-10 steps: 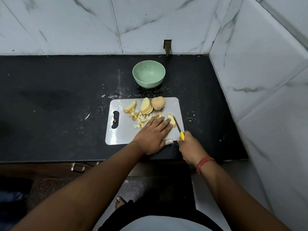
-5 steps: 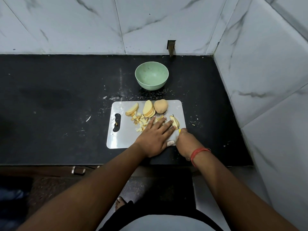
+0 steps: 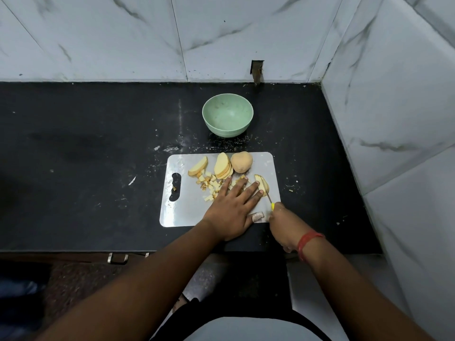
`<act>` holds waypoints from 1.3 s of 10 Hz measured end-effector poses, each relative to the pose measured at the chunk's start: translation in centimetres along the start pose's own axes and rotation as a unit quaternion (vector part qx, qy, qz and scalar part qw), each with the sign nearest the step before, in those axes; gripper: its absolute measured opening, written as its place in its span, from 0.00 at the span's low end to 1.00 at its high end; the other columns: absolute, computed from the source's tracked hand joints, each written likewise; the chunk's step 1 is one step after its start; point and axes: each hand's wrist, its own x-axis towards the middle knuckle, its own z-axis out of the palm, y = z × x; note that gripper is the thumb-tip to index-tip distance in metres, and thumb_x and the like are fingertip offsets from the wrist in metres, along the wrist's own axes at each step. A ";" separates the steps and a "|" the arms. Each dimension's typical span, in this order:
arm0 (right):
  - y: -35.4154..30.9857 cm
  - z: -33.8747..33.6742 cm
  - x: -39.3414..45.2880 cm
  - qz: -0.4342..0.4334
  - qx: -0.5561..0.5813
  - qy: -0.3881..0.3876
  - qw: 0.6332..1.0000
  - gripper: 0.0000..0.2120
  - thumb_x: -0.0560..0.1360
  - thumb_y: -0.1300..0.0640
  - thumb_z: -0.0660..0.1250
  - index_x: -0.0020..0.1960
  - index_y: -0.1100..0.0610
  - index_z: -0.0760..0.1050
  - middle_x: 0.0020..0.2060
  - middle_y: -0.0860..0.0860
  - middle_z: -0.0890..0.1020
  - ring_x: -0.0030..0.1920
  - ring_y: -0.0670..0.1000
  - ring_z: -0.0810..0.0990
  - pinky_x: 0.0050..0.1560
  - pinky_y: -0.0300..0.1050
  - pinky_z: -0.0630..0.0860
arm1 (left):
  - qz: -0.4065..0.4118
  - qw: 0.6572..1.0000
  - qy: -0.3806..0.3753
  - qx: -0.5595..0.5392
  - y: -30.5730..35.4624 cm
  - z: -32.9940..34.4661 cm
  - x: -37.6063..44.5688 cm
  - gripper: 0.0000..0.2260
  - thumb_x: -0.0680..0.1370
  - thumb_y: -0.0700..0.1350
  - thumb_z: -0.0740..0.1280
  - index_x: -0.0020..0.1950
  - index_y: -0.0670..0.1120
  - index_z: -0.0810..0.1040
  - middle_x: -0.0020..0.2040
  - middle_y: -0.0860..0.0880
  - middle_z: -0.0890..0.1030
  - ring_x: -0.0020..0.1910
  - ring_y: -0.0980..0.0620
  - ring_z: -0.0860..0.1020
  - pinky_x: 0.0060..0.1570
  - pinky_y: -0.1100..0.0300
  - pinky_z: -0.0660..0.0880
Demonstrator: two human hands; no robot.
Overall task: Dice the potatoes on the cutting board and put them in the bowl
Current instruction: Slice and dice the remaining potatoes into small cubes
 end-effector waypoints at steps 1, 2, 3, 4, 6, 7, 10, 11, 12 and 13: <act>0.2 1.6 -0.4 0.037 -0.056 -0.001 0.998 0.17 0.81 0.51 0.56 0.62 0.56 0.77 0.55 0.53 0.79 0.54 0.54 0.76 0.55 0.54 0.67 | 0.000 1.000 0.005 -0.001 0.0 0.0 0.0 0.30 0.85 0.63 0.46 0.82 0.49 0.63 0.81 0.45 0.64 0.80 0.39 0.60 0.77 0.34 0.52; 0.1 1.7 -1.0 0.028 -0.051 0.017 0.998 0.16 0.82 0.54 0.56 0.65 0.58 0.75 0.61 0.55 0.76 0.61 0.54 0.73 0.63 0.56 0.67 | 0.000 1.000 0.007 -0.001 0.0 0.0 0.0 0.30 0.85 0.63 0.47 0.82 0.49 0.63 0.81 0.45 0.64 0.80 0.39 0.59 0.77 0.34 0.52; -0.8 0.8 -3.2 0.049 0.012 0.002 0.999 0.18 0.83 0.56 0.53 0.68 0.61 0.72 0.65 0.56 0.74 0.60 0.57 0.74 0.68 0.58 0.65 | -0.001 1.000 0.005 -0.001 0.1 0.1 0.0 0.30 0.85 0.63 0.47 0.82 0.48 0.63 0.82 0.45 0.63 0.80 0.39 0.59 0.77 0.34 0.53; -0.2 1.9 -3.2 0.070 0.140 -0.076 0.985 0.27 0.84 0.45 0.43 0.67 0.60 0.69 0.53 0.52 0.77 0.42 0.48 0.75 0.55 0.41 0.72 | -0.002 1.000 0.002 -0.003 0.1 0.2 -0.1 0.31 0.85 0.64 0.46 0.82 0.48 0.63 0.82 0.45 0.62 0.81 0.39 0.58 0.77 0.34 0.52; 1.7 5.8 -1.3 0.067 0.349 0.098 0.930 0.09 0.83 0.58 0.55 0.61 0.61 0.65 0.44 0.53 0.74 0.38 0.50 0.72 0.36 0.41 0.67 | 0.002 1.000 0.010 -0.005 0.1 0.2 -0.2 0.31 0.85 0.63 0.47 0.82 0.48 0.62 0.82 0.45 0.62 0.81 0.39 0.58 0.77 0.34 0.51; 1.5 3.9 -1.6 0.082 0.392 0.154 0.903 0.07 0.83 0.56 0.56 0.56 0.59 0.65 0.45 0.57 0.79 0.39 0.51 0.75 0.38 0.43 0.66 | 0.009 1.000 0.027 -0.013 0.1 0.3 -0.4 0.30 0.86 0.63 0.48 0.82 0.46 0.62 0.82 0.45 0.63 0.81 0.40 0.59 0.78 0.35 0.51; 0.5 -0.6 2.2 0.108 0.384 0.138 0.907 0.15 0.83 0.55 0.56 0.65 0.63 0.64 0.56 0.62 0.78 0.55 0.60 0.79 0.45 0.44 0.70 | 0.017 0.999 0.039 -0.026 -0.1 0.4 -0.5 0.28 0.85 0.59 0.54 0.81 0.46 0.65 0.80 0.45 0.65 0.80 0.41 0.61 0.78 0.35 0.51; 0.3 -0.7 2.5 0.095 0.370 0.128 0.915 0.14 0.83 0.57 0.55 0.64 0.65 0.65 0.57 0.63 0.77 0.56 0.62 0.77 0.47 0.45 0.69 | 0.017 0.999 0.041 -0.032 -0.1 0.4 -0.4 0.28 0.85 0.60 0.52 0.81 0.47 0.66 0.80 0.45 0.66 0.79 0.41 0.62 0.78 0.34 0.52; 0.3 -0.7 2.5 0.088 0.363 0.125 0.919 0.14 0.82 0.58 0.54 0.64 0.65 0.65 0.57 0.63 0.76 0.57 0.62 0.77 0.49 0.46 0.68 | 0.016 0.999 0.041 -0.032 -0.1 0.5 -0.4 0.28 0.85 0.60 0.51 0.80 0.47 0.66 0.80 0.46 0.67 0.79 0.41 0.62 0.77 0.34 0.53; 0.4 -0.7 2.5 0.089 0.360 0.121 0.921 0.14 0.82 0.59 0.55 0.64 0.66 0.65 0.57 0.63 0.76 0.58 0.62 0.77 0.50 0.47 0.69 | 0.014 0.998 0.043 -0.033 -0.1 0.5 -0.4 0.28 0.85 0.60 0.52 0.80 0.47 0.66 0.80 0.46 0.67 0.79 0.41 0.62 0.77 0.34 0.53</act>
